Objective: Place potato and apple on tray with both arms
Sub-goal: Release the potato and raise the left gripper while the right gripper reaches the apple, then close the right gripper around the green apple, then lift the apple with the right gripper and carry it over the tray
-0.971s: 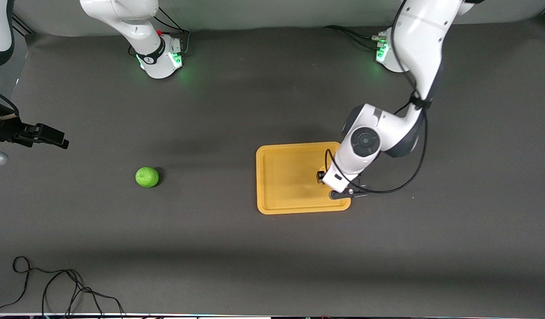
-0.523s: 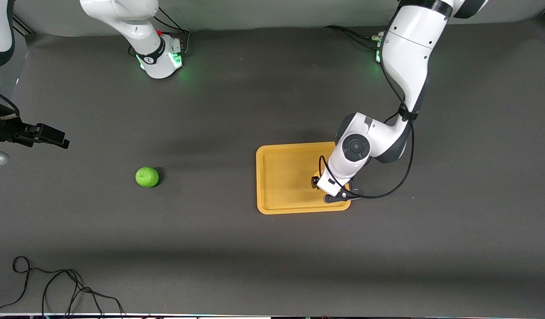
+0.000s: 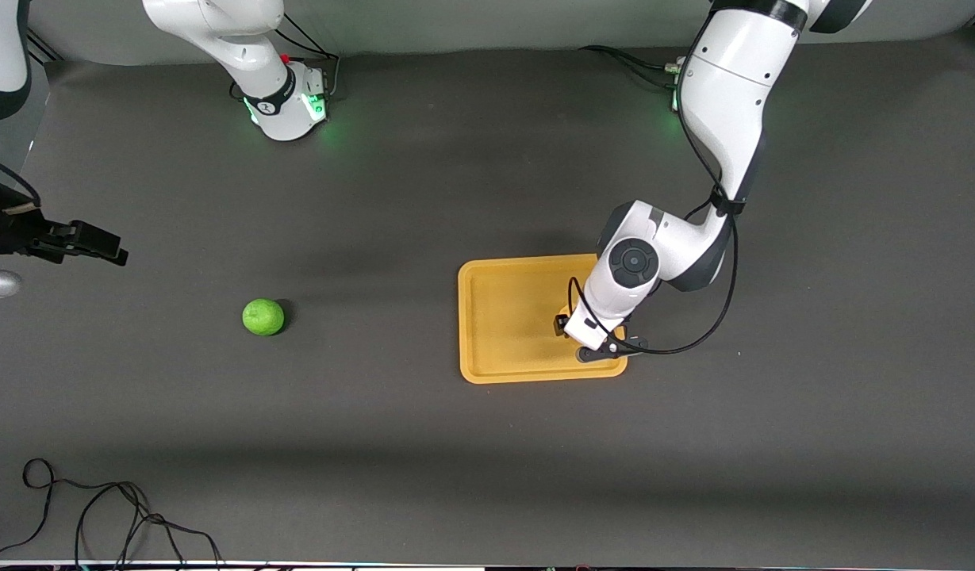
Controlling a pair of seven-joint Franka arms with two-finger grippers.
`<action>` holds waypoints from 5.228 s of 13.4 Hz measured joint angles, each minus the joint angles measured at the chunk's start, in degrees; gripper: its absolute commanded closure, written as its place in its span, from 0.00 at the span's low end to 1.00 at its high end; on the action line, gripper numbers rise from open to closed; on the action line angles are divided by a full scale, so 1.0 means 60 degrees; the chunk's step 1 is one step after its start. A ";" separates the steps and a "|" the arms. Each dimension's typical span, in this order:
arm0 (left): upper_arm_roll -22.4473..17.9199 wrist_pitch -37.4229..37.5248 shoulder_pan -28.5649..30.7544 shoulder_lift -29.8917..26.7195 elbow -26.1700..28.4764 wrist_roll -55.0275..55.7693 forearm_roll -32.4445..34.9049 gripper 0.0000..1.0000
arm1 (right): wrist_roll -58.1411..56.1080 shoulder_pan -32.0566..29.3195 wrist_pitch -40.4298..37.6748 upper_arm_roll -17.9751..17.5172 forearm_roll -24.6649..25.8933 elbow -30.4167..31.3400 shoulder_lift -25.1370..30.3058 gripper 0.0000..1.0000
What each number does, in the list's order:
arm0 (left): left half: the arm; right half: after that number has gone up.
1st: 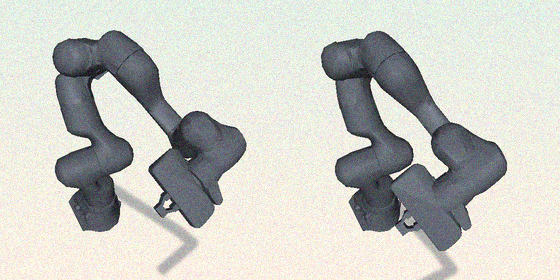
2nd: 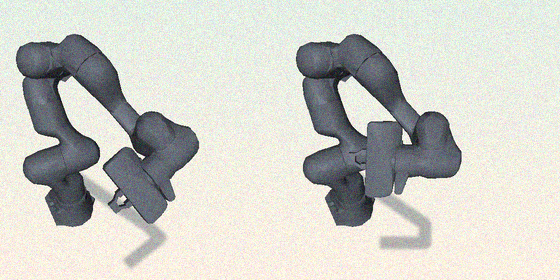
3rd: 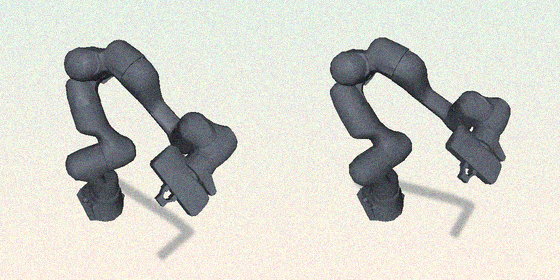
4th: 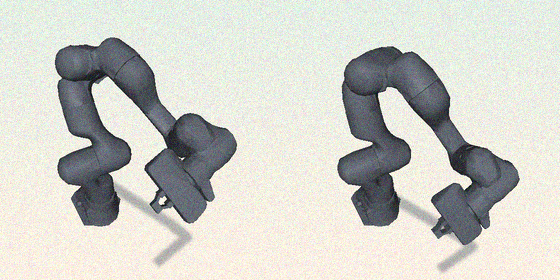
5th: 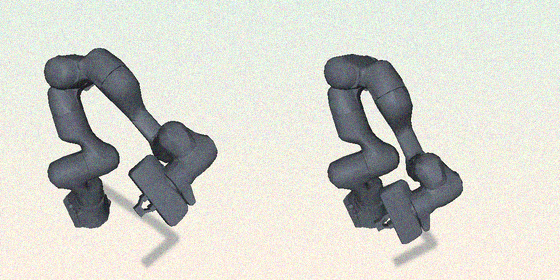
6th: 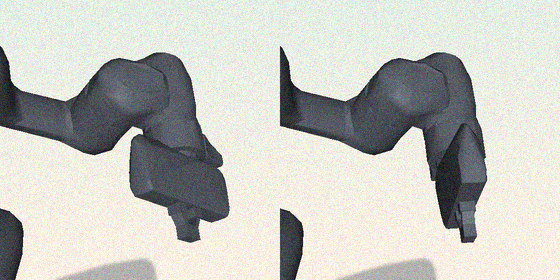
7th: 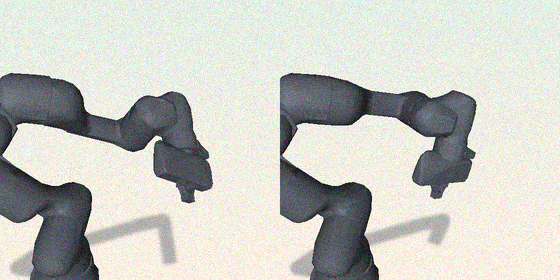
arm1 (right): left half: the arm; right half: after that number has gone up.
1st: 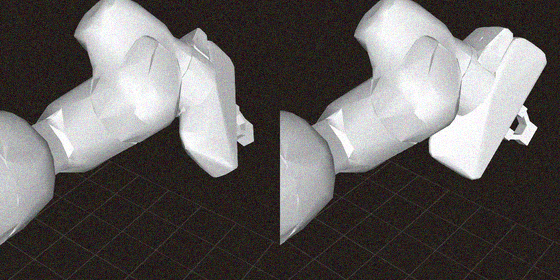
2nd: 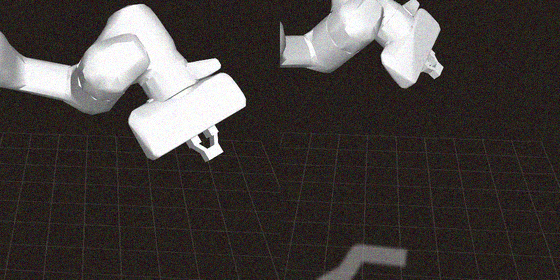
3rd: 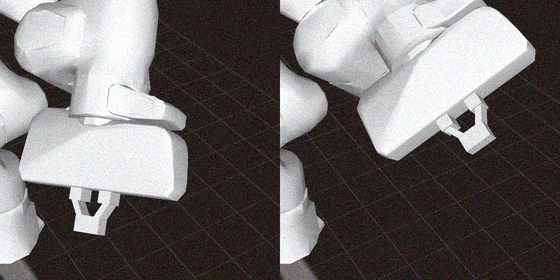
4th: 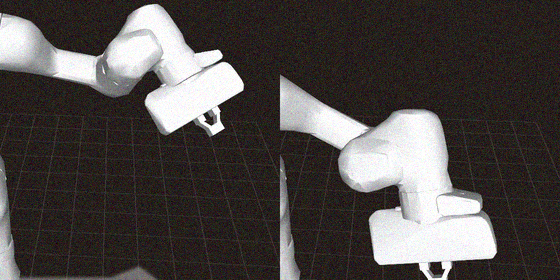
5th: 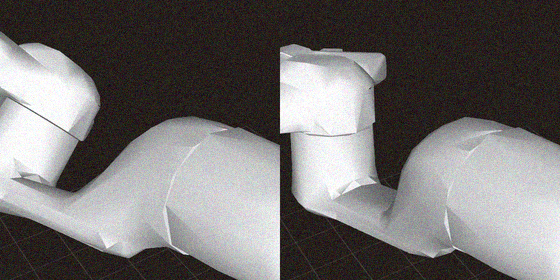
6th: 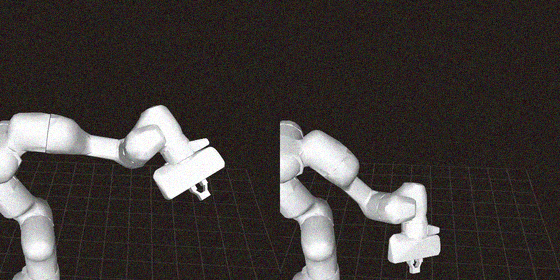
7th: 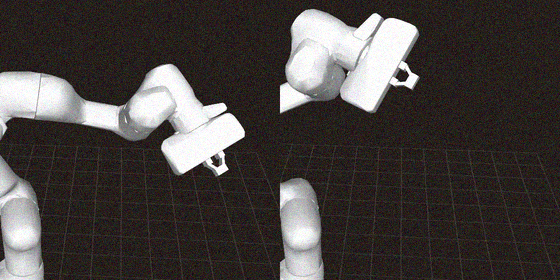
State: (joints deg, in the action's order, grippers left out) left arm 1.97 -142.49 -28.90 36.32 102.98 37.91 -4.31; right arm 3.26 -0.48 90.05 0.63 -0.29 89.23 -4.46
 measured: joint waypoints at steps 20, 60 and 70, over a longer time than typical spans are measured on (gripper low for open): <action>-0.0401 0.9385 0.4917 -0.4162 -0.3535 -0.6864 0.0724 0.05 | 0.0965 0.1066 0.8570 0.0388 -0.0094 0.6261 -0.0772 0.00; -0.1241 0.7969 0.4080 -0.5408 -0.2336 -0.6865 0.0604 0.02 | 0.8065 0.6763 0.2251 0.0133 -0.0500 -0.3372 -0.4061 0.61; -0.1304 0.7962 0.4174 -0.5403 -0.2238 -0.6871 0.0599 0.02 | 0.8887 0.8049 0.4267 0.0202 0.0377 -0.4767 -0.8340 0.61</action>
State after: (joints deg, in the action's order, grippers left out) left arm -5.85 -94.72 -3.86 3.90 89.55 -3.31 -0.71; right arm 56.58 47.81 115.66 1.84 1.97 60.62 -54.50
